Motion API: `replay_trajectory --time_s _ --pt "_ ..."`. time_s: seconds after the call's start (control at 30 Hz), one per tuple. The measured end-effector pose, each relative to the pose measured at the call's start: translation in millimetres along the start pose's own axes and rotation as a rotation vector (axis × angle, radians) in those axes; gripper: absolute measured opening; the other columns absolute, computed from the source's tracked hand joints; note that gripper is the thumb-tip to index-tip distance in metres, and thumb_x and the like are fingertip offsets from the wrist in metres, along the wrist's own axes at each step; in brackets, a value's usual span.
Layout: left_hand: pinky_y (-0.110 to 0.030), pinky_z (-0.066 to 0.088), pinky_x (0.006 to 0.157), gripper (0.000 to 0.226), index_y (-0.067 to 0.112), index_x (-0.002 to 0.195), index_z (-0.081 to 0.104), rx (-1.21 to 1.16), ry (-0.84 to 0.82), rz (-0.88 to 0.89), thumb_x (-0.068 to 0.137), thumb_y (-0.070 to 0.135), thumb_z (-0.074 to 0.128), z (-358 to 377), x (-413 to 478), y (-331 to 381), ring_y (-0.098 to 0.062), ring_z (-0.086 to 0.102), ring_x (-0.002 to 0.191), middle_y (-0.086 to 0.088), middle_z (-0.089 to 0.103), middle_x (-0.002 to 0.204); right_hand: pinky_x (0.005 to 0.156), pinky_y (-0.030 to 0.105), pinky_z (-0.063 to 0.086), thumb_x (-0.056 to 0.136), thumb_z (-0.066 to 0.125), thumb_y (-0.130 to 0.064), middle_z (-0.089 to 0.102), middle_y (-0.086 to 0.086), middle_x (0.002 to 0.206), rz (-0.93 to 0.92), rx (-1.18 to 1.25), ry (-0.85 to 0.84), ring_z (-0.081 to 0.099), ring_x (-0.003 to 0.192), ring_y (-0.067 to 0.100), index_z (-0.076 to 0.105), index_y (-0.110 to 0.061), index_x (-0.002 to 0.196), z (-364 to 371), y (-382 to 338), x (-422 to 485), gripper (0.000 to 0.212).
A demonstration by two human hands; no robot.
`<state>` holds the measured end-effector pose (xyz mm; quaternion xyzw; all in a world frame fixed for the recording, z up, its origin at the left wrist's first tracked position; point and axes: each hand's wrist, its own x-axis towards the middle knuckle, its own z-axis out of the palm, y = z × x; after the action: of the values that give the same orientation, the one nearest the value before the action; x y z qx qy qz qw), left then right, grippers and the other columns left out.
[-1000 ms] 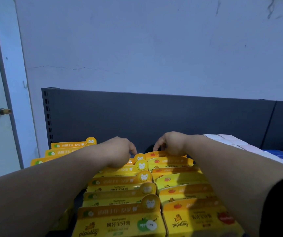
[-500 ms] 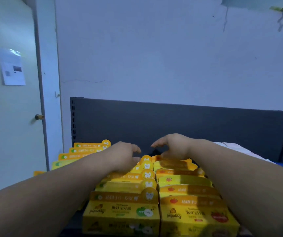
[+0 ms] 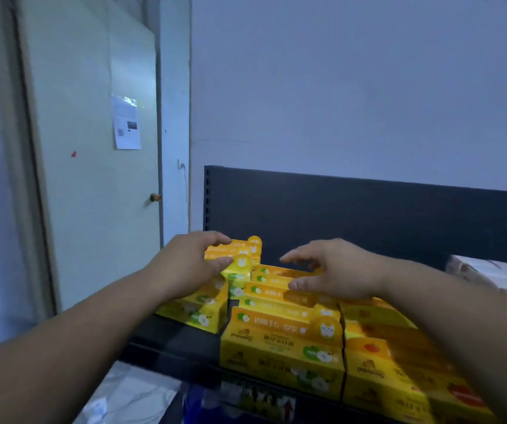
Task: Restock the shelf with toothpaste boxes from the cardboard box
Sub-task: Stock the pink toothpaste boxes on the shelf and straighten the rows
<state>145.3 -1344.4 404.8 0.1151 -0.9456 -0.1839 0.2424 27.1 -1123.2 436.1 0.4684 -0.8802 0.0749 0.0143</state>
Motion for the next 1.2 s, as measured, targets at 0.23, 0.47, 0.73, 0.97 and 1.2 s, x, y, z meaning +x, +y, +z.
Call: replay_trajectory --time_s 0.23,0.47,0.73,0.97,1.2 --pt "-0.02 0.043 0.088 0.029 0.039 0.115 0.064 0.087 -0.27 -0.047 0.087 0.05 0.06 -2.3 -0.4 -45.4 -0.005 0.055 0.107 0.013 0.061 0.121 0.104 0.03 0.041 0.094 0.056 -0.047 0.047 -0.012 0.143 -0.013 0.002 -0.026 0.046 0.128 0.012 0.046 -0.042 0.138 12.9 -21.5 24.4 0.046" --pt "-0.019 0.041 0.075 0.015 0.037 0.105 0.065 0.136 -0.292 0.021 0.095 0.036 0.054 0.8 15.7 -78.2 -0.006 0.057 0.097 0.015 0.062 0.103 0.104 0.029 0.041 0.097 0.054 -0.039 0.047 -0.012 0.144 0.043 0.034 -0.03 0.049 0.125 0.012 0.046 -0.041 0.138 26.3 -41.5 53.8 0.042" --pt "-0.024 0.049 0.084 0.016 0.035 0.102 0.067 0.07 -0.468 0.192 0.096 0.03 0.053 -2.5 25.9 -84.7 -0.003 0.058 0.094 0.016 0.065 0.104 0.105 0.033 0.042 0.099 0.051 -0.028 0.049 -0.01 0.143 0.138 0.022 -0.037 0.048 0.127 0.015 0.046 -0.039 0.139 35.9 -48.4 79.1 0.042" --pt "-0.027 0.05 0.085 0.028 0.037 0.107 0.066 -0.012 -0.635 0.204 0.093 0.052 0.047 -12.7 33.6 -82.6 -0.002 0.058 0.095 0.016 0.063 0.104 0.102 0.033 0.042 0.102 0.043 -0.028 0.04 0.0 0.151 0.202 -0.032 -0.076 0.047 0.128 0.023 0.032 -0.037 0.147 45.1 -55.8 115.7 0.048" --pt "-0.028 0.042 0.093 0.036 0.035 0.132 0.051 -0.003 -0.347 0.165 0.096 0.04 0.051 3.1 61.5 -96.0 -0.014 0.051 0.118 0.008 0.053 0.134 0.096 0.029 0.044 0.098 0.049 -0.017 0.053 -0.002 0.135 0.266 0.007 -0.038 0.052 0.118 0.018 0.056 -0.037 0.13 50.9 -61.7 128.7 0.038"
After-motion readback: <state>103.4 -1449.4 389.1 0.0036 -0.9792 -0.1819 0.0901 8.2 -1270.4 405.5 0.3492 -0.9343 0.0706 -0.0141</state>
